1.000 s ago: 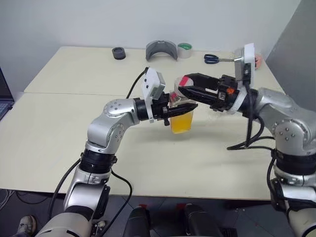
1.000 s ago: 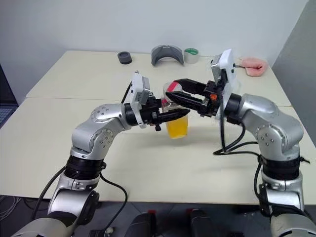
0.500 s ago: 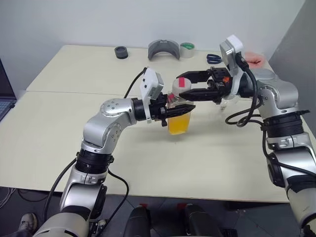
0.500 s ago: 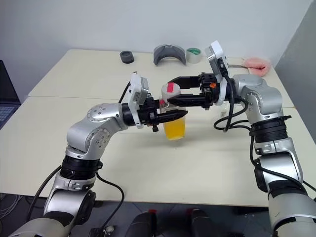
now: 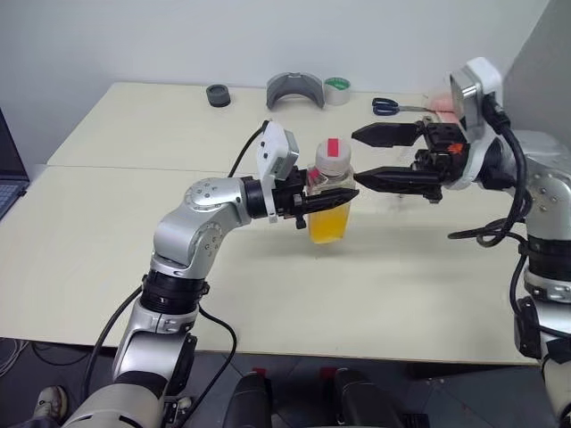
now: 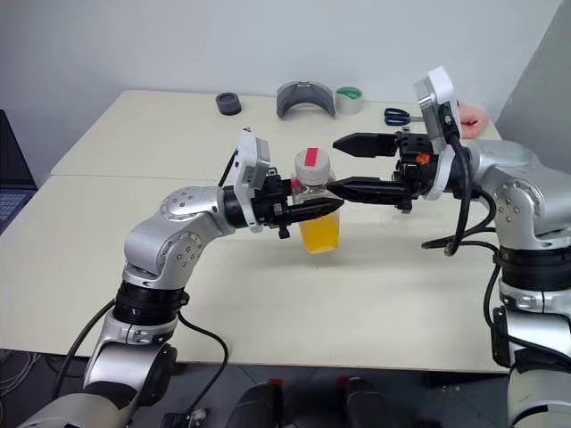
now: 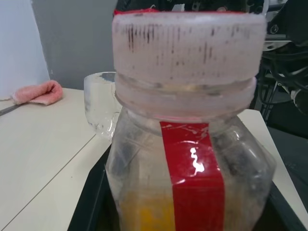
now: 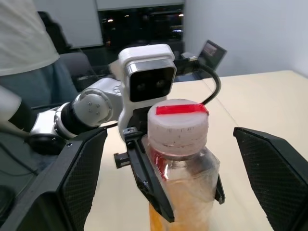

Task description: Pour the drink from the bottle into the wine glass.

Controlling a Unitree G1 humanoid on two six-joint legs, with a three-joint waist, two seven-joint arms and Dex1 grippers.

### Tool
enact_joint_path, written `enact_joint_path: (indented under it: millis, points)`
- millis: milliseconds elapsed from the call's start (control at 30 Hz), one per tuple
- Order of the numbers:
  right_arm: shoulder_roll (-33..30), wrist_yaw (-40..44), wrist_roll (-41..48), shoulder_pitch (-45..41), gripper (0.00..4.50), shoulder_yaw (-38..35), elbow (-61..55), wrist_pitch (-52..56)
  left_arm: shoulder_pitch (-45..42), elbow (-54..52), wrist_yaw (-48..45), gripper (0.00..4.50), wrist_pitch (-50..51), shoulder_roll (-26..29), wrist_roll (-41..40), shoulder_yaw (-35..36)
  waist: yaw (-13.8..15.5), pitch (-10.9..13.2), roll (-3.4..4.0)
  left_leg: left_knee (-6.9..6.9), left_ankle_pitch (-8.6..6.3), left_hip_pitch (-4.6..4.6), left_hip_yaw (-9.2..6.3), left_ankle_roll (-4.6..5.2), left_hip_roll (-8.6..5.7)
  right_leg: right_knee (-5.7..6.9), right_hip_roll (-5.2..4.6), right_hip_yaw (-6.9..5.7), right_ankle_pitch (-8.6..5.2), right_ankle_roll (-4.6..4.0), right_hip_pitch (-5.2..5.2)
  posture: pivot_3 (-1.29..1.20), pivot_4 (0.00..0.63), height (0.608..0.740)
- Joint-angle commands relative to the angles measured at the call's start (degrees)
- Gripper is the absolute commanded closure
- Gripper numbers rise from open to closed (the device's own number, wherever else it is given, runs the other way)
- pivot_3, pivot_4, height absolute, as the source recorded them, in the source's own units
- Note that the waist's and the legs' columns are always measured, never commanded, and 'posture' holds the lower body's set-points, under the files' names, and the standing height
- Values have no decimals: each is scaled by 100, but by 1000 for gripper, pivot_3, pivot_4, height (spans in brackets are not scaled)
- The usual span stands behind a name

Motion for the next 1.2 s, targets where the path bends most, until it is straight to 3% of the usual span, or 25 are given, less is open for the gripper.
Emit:
enact_joint_path:
  millis: [33, 267, 767, 1200]
  points:
    - [181, -922, 203, 345, 16, -285, -891, 189, -104, -66, 5, 2757, -169, -49, -42, 79, -2, 0, 0, -1, 0, 0, 0, 0, 0, 0, 0, 0, 0, 0, 0, 0, 150, 740]
    - [847, -2390, 68, 818, 16, -68, -2094, 164, -87, -38, 17, 2757, -207, -78, -26, 75, -24, 0, 0, 0, 0, 0, 0, -1, 1, 2, 2, 1, -1, 1, 0, 0, 150, 740]
    - [1108, -2877, -29, 641, 16, 21, -1482, -86, -26, -136, 28, 2757, -198, -102, 19, 32, -29, 0, 0, 0, 0, 0, -1, 0, 0, 1, 2, 0, 0, 1, 0, 0, 150, 740]
    - [827, -2847, 192, 674, 16, -192, -1335, 11, -74, -106, 15, 2757, -208, -108, 23, 29, -29, 0, 0, 0, 0, 0, -1, 0, 0, 1, 2, 1, 0, 1, 0, 0, 150, 740]
